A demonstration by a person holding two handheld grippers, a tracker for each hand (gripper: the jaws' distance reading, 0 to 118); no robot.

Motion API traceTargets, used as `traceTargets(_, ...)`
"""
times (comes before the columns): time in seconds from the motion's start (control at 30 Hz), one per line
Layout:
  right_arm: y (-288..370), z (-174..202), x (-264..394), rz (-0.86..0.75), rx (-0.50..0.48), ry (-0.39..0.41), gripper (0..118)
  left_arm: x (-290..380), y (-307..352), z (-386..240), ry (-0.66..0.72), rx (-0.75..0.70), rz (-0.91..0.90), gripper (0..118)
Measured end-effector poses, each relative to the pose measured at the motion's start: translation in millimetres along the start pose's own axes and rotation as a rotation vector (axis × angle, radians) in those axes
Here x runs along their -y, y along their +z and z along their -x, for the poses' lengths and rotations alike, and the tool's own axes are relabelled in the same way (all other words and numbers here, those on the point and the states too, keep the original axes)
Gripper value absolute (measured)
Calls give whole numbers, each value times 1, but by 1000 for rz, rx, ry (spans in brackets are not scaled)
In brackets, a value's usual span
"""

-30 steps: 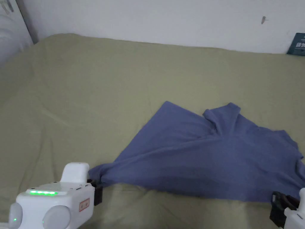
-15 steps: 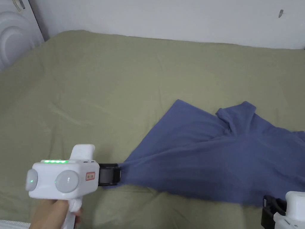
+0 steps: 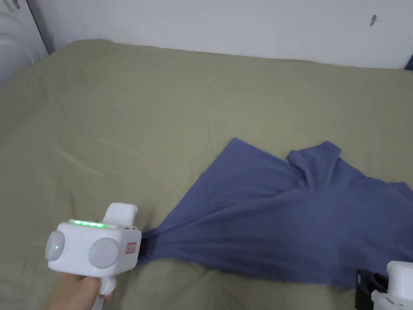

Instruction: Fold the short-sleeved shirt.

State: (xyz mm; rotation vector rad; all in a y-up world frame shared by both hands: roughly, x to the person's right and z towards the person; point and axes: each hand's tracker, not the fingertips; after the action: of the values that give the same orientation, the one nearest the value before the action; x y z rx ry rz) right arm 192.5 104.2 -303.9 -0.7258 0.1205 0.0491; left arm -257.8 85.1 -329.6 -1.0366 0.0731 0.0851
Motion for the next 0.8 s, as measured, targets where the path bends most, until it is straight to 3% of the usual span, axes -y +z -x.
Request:
traceTargets(0.33, -82, -65, -110, 15, 40, 43, 1, 5, -3, 0, 59, 18, -14, 2)
traceTargets(0.6, -176, -111, -197, 135, 62, 107, 1, 6, -6, 1, 75, 14, -29, 2)
traceTargets(0.7, -209, -119, -208, 169, 37, 67, 1, 7, -7, 2, 85, 19, -33, 2)
traceTargets(0.73, -219, -121, -210, 171, 23, 54, 6, 8, -7, 2, 92, 21, -33, 2)
traceTargets(0.77, -225, -120, -210, 181, 28, 52, 24, 7, -7, 2, 94, 23, -31, 2)
traceTargets(0.8, -234, -120, -211, 212, 15, 54, 64, 6, -8, 3, 93, 26, -28, 2)
